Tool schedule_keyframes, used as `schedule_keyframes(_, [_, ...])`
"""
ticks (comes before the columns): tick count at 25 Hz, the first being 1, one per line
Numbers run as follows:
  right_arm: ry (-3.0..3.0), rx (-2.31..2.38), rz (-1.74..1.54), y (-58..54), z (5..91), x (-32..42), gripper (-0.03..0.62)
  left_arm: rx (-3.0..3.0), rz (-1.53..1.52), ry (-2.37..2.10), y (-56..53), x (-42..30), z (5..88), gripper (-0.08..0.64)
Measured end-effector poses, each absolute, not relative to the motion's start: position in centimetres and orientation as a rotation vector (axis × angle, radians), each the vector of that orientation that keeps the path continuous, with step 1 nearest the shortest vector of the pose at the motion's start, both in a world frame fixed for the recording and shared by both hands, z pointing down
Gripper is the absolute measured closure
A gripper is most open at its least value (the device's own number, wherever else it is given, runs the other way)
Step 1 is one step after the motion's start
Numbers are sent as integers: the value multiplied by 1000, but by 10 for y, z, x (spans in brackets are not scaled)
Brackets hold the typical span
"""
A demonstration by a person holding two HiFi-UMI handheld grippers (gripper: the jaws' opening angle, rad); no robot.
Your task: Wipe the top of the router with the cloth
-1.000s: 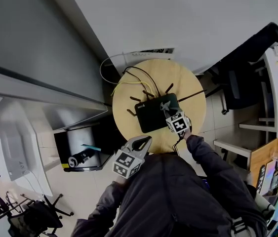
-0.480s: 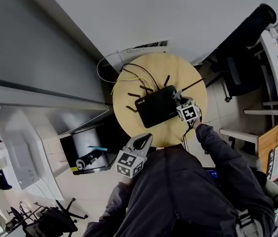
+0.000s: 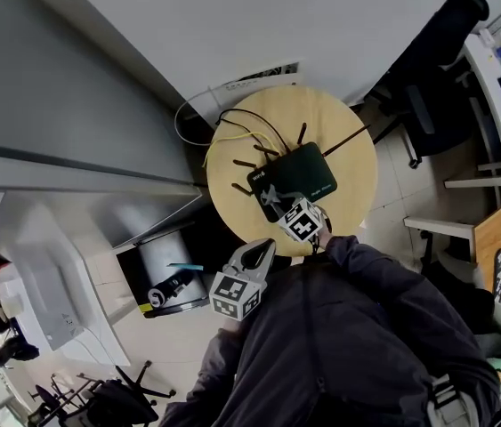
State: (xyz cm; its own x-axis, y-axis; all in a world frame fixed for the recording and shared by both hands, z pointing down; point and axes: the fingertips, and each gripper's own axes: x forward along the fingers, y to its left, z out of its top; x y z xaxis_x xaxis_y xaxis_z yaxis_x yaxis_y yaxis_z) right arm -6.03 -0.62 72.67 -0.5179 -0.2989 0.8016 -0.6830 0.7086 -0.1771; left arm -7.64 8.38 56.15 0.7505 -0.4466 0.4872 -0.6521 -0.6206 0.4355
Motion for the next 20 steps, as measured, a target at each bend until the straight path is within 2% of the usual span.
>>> schedule_keyframes(4, [-2124,709,632,17,738,-77,563,2346,453,-810,86,-79,562,560])
schedule_keyframes(9, [-2116,708,574,14,739,-60,563,2362,467,-777,86,-74,562,560])
schedule_keyframes(20, [-2021,964,624,-12,743,63,563,2390,473,-728,82,-63,562,560])
